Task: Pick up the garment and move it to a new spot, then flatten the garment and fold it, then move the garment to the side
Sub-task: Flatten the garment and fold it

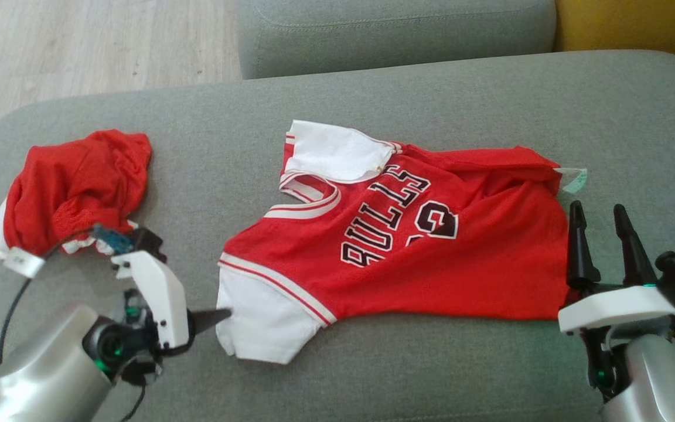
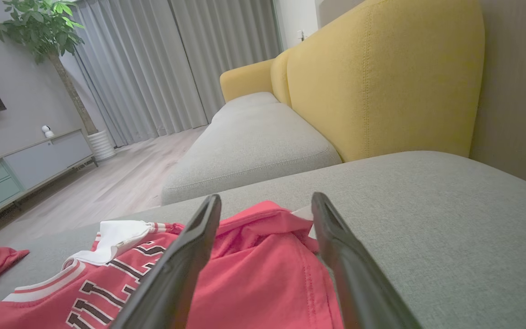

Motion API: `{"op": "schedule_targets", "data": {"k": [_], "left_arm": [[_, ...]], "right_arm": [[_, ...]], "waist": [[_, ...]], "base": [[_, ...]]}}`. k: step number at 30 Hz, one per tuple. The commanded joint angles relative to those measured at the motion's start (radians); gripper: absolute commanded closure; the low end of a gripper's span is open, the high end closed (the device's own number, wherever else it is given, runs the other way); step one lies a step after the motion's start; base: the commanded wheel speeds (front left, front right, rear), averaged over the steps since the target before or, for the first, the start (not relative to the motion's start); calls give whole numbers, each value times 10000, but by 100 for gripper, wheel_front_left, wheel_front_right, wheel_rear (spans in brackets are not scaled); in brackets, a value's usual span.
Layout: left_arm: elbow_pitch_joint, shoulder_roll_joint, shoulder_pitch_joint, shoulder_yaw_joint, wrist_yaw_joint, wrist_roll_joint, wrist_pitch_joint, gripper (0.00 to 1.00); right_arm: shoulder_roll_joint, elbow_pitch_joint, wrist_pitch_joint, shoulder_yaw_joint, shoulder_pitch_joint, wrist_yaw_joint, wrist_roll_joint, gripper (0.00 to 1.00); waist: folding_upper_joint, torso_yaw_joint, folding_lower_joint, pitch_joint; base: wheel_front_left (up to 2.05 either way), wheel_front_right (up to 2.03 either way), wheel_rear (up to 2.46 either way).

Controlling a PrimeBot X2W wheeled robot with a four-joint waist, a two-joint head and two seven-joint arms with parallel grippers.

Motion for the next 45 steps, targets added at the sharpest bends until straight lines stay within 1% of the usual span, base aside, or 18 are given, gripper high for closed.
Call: {"op": "schedule_targets", "data": {"k": [1, 6, 8, 10, 14, 15, 17, 21, 23, 25, 26, 28, 31, 35, 37, 38, 41, 45], "left_arm": [[-282, 474, -411, 646, 49, -102, -303, 0], [-1182, 816, -402, 1173, -16, 286, -1829, 0], [-1601, 1000, -307, 1308, 221, 709, -2602, 0], [-1993, 1106, -111, 1506, 577, 1060, -3453, 0], [-2769, 1392, 557, 1482, 1288, 1877, -4620, 0], [-2769, 1392, 557, 1482, 1288, 1877, -4620, 0], [-3212, 1492, 873, 1562, 1739, 2557, -5742, 0], [-4025, 1180, 1635, 2187, 3007, 3447, -8243, 0], [-4411, 979, 1973, 2594, 3634, 4040, -8700, 0], [-4964, 593, 2346, 3323, 4181, 4812, -8787, 0], [-5347, 335, 2593, 3797, 4387, 5357, -8792, 0], [-5989, -145, 3227, 4499, 4632, 6509, -8797, 0], [-6597, -797, 4122, 5115, 4613, 7972, -8799, 0], [-6758, -1592, 5009, 5632, 4256, 9094, -8800, 0], [-6634, -1920, 5278, 5812, 4031, 9452, -8801, 0], [-6521, -2232, 5407, 6016, 3780, 9712, -8801, 0], [-6317, -2579, 5474, 6340, 3394, 10009, -8801, 0], [-6079, -2864, 5497, 6784, 2951, 10316, -8802, 0]], "right_arm": [[-61, -320, -5, 231, -123, 67, -74, 0], [-84, -421, -13, 207, -60, 67, -40, 0], [-107, -450, -16, 203, 6, 67, -45, 0], [-116, -473, -20, 211, 60, 67, -50, 0], [-101, -626, -39, 290, 159, 67, -52, 0], [-101, -626, -39, 290, 159, 67, -52, 0], [-94, -838, -69, 327, 219, 67, -41, 0], [-78, -1392, -115, 251, 487, 67, -18, 0], [-84, -1689, -121, 256, 639, 67, -40, 0], [-128, -2008, -123, 334, 823, 67, -98, 0], [-155, -2136, -124, 367, 927, 67, -136, 0], [-273, -2371, -125, 483, 1090, 67, -248, 0], [-436, -2848, -126, 648, 1324, 67, -346, 0], [-492, -3038, -126, 552, 1641, 67, -446, 0], [-495, -3047, -126, 503, 1741, 67, -546, 0], [-470, -3041, -127, 460, 1793, 67, -610, 0], [-476, -3008, -127, 425, 1772, 67, -705, 0], [-494, -2997, -127, 429, 1693, 67, -763, 0]], "waist": [[0, -21, 0, -15], [0, -155, 0, -62], [0, -214, 0, -89], [0, -275, 0, -127], [0, -387, 0, -165], [0, -387, 0, -165], [0, -457, 0, -176], [0, -506, 0, -168], [0, -492, 0, -192], [0, -467, 0, -249], [0, -452, 0, -264], [0, -428, 0, -302], [0, -370, 0, -363], [0, -295, 0, -452], [0, -260, 0, -484], [0, -243, 0, -508], [0, -232, 0, -529], [0, -220, 0, -549]], "base": [[0, 0, 0], [0, 0, 0], [0, 0, 0], [0, 0, 0], [0, 0, 0], [0, 0, 0], [0, 0, 0], [0, 0, 0], [0, 0, 0], [0, 0, 0], [0, 0, 0], [0, 0, 0], [0, 0, 0], [0, 0, 0], [0, 0, 0], [0, 0, 0], [0, 0, 0], [0, 0, 0]]}}
